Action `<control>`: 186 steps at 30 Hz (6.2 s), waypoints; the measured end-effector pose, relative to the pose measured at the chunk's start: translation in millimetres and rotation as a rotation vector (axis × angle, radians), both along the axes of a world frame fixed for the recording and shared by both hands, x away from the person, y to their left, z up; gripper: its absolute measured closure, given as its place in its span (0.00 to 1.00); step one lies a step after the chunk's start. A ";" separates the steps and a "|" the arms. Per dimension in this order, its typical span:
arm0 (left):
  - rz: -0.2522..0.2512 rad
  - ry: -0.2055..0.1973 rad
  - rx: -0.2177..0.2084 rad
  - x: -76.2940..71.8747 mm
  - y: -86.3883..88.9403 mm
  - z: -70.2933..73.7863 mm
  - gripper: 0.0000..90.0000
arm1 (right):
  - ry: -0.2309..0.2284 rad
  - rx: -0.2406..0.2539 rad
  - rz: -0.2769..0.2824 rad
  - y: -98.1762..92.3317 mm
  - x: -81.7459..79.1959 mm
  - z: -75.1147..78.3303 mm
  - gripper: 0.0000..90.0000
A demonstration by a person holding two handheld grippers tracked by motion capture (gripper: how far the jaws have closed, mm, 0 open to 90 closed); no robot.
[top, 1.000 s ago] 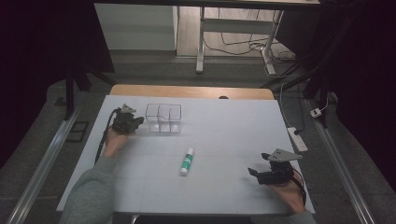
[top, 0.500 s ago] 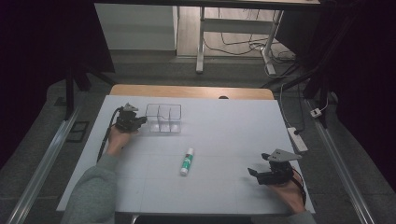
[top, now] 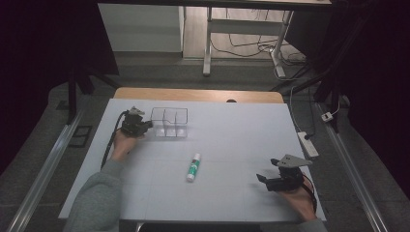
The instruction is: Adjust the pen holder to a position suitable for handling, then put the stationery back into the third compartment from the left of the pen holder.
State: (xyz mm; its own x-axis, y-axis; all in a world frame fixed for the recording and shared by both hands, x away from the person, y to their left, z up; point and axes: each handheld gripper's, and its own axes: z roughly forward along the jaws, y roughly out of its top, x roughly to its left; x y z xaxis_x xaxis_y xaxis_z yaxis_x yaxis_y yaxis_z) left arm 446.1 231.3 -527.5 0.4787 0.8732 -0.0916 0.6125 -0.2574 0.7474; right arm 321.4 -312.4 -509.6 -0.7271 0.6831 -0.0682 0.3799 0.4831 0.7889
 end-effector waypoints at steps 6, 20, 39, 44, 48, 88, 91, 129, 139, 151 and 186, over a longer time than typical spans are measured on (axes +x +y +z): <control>0.005 0.004 -0.001 -0.4 -0.5 0.3 0.99 | 0.001 -0.003 0.001 0.3 0.0 0.0 0.17; -0.037 0.005 0.001 -1.4 -12.7 1.4 0.99 | 0.000 -0.001 0.000 0.2 -0.4 0.4 0.17; -0.091 0.004 0.012 -1.4 -35.5 5.2 0.99 | 0.004 -0.011 0.007 0.9 -0.2 0.2 0.18; -0.101 0.006 0.021 -1.8 -41.3 5.0 0.99 | 0.002 -0.004 0.006 0.7 -0.3 0.3 0.18; -0.111 0.008 0.000 -1.0 -45.0 5.7 0.99 | 0.000 -0.004 0.006 0.7 -0.9 0.8 0.18; -0.182 0.002 -0.034 12.8 -86.1 5.8 0.98 | 0.006 -0.020 0.015 0.4 -0.9 0.4 0.18; -0.177 0.000 -0.013 10.9 -85.3 7.3 0.98 | 0.005 -0.017 0.014 0.3 -1.1 0.3 0.18; -0.294 0.065 -0.034 -76.9 -65.9 59.8 0.42 | 0.000 -0.009 0.011 -0.6 -1.8 1.2 0.18; -0.288 0.092 -0.057 -91.7 -67.6 64.3 0.35 | -0.005 -0.013 0.008 -0.6 -1.3 0.4 0.18; -0.314 0.121 -0.035 -94.9 -80.8 64.1 0.31 | -0.006 -0.017 0.008 -0.2 -2.1 0.0 0.18; -0.350 0.182 0.035 -91.9 -138.2 56.3 0.34 | -0.027 -0.034 0.003 1.0 -6.1 2.0 0.19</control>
